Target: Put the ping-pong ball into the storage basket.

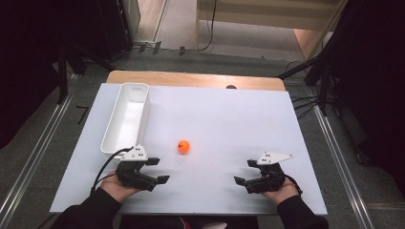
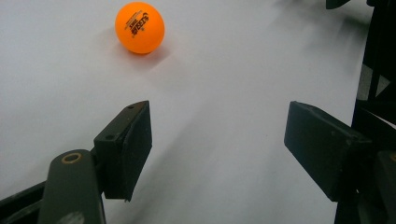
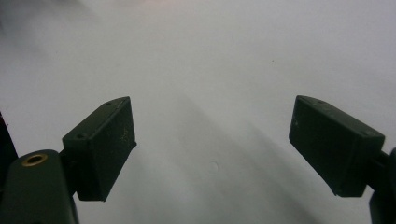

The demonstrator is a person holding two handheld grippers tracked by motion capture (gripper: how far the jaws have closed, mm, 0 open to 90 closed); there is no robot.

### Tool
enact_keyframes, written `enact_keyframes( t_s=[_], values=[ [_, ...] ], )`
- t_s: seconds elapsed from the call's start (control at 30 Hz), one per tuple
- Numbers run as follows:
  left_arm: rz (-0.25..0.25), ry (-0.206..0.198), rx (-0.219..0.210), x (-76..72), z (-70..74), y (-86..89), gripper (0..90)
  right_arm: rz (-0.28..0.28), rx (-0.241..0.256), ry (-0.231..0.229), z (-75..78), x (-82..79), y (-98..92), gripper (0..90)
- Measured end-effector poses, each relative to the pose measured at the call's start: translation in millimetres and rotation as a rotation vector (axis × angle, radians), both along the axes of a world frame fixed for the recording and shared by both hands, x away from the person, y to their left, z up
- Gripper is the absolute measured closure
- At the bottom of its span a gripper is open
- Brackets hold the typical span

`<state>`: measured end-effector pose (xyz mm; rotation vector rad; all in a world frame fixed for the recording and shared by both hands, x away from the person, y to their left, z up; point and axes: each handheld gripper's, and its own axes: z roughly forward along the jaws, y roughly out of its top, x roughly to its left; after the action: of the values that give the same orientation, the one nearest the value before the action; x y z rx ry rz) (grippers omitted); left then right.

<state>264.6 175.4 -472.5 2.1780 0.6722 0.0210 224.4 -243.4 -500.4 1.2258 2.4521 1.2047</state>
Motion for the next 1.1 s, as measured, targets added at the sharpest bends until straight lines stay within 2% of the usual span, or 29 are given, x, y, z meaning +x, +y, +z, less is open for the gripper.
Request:
enact_keyframes(
  t_s=[0.23,0.6,0.77,1.1],
  values=[
    [0.01,-0.011,0.009,2.6,-0.9,-7.7,21.9,-0.002,-0.003,0.0,-0.3,0.3,-0.1,13.3],
    [0.051,-0.032,-0.01,5.7,-0.4,-15.0,21.9,0.0,-0.006,0.007,-0.8,0.8,0.1,13.3],
    [0.047,-0.048,-0.015,5.4,-0.9,-17.6,21.9,0.0,-0.013,0.01,-1.0,0.5,0.3,13.3],
    [0.048,-0.046,-0.017,9.6,-1.4,-23.9,21.9,-0.012,-0.013,0.003,-0.5,1.1,0.2,13.3]
  ],
)
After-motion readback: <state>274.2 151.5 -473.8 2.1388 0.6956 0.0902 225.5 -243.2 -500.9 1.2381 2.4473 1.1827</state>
